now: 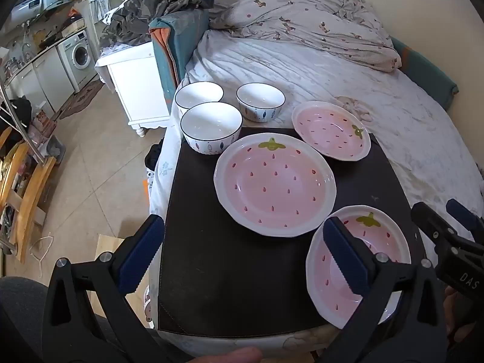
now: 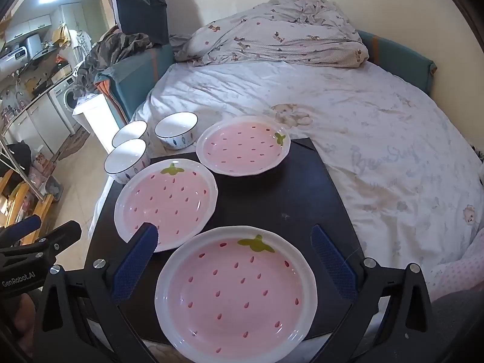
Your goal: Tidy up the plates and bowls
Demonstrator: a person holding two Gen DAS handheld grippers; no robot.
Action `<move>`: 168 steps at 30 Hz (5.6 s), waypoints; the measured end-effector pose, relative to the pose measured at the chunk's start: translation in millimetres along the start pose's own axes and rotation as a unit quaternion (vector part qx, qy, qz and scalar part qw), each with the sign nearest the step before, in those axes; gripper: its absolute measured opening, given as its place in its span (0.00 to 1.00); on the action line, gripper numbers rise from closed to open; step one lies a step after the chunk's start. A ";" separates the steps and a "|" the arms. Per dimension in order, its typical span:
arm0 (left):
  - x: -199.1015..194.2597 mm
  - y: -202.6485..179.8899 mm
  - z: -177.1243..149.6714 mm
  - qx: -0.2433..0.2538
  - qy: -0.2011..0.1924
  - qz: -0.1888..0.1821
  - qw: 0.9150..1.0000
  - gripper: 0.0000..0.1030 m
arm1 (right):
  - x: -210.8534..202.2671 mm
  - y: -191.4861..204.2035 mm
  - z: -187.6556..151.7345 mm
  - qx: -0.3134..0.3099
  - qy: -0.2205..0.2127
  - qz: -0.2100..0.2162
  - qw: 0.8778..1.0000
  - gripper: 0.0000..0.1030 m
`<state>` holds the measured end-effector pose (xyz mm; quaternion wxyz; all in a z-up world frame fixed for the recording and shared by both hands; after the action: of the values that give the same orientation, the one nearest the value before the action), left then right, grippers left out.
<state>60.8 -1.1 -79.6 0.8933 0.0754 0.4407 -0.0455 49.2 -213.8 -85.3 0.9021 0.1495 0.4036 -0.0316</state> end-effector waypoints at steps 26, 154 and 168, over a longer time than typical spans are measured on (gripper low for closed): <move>-1.0 1.1 1.4 0.006 -0.003 0.000 1.000 1.00 | 0.0 1.8 0.3 -0.002 -0.009 0.000 1.000 1.00; 128.1 -116.1 -78.3 -0.011 0.242 -0.143 0.960 0.31 | 104.4 -101.0 -83.2 0.104 0.352 0.096 0.925 0.27; 94.5 -126.7 -79.0 -0.011 0.210 -0.173 0.962 0.22 | 73.7 -114.1 -82.7 0.090 0.323 0.081 0.939 0.20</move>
<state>37.9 -113.4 -214.1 0.7602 -0.0042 0.6248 -0.1780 19.0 -293.5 -219.5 0.7055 0.2642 0.6552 0.0559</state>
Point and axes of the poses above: each gripper's, at about its wrist camera, not at the fingertips, and x roughly the way its jaws point, y to its left, z to its top, the point moved 10 cm from there along x, roughly the way its jaws point, and after that the axes turned 11 degrees about x, right-handed, at the moved point
